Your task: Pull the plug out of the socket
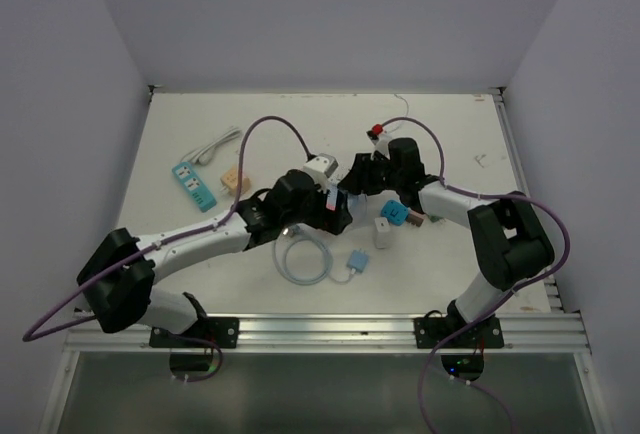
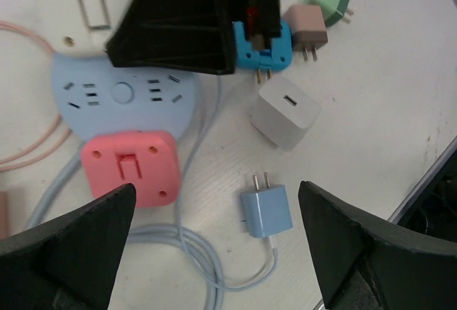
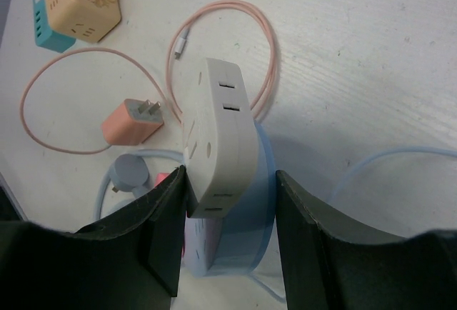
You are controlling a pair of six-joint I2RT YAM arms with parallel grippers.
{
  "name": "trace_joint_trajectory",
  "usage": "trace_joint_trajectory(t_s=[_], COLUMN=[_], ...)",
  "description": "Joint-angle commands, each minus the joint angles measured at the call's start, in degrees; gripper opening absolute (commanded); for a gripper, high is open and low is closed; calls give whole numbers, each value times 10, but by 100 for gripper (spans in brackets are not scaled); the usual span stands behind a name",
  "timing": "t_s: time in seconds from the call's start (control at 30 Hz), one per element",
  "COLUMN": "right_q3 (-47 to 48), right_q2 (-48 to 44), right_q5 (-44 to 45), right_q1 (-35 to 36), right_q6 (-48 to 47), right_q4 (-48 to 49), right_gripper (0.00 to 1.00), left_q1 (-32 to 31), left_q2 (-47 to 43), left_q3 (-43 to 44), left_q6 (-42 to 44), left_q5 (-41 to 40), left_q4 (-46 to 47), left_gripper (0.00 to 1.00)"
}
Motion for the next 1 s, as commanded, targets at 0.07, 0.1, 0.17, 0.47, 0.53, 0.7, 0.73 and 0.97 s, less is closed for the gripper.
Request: trace_joint_trajectory(t_s=[0.07,0.1,0.17,0.47,0.53,0.7,0.73,0.97], right_q3=[-6,-7,-8,12,23,40,43,53], right_q2=[-22,-22,-23,-59,-66,-72,-73,-81], right_q5=[-67,-76,-109,-194,-217,-282,-289,-345], right_q1=[2,2,2,2,2,2,2,6], right_q6=[16,17,28,-23,-37,-67,-74,-96], right_q4=[84,90,109,91,73,49,46,37], right_gripper=[0,0,0,0,0,0,0,0], left_q1=[100,110,131,223,231,239,240,243], left_q2=[-71,-82,-89,-115,-126,-139,-140,-137], left_q3=[-60,-67,-82,-143,-159,-188,-194,-224], left_q6=[3,3,9,20,17,9,8,-11], left_q5=[24,31,47,189,214,256,262,319], left_q4=[36,46,56,139,158,210,219,292], left_gripper=[99,99,98,95,95,93,92,86])
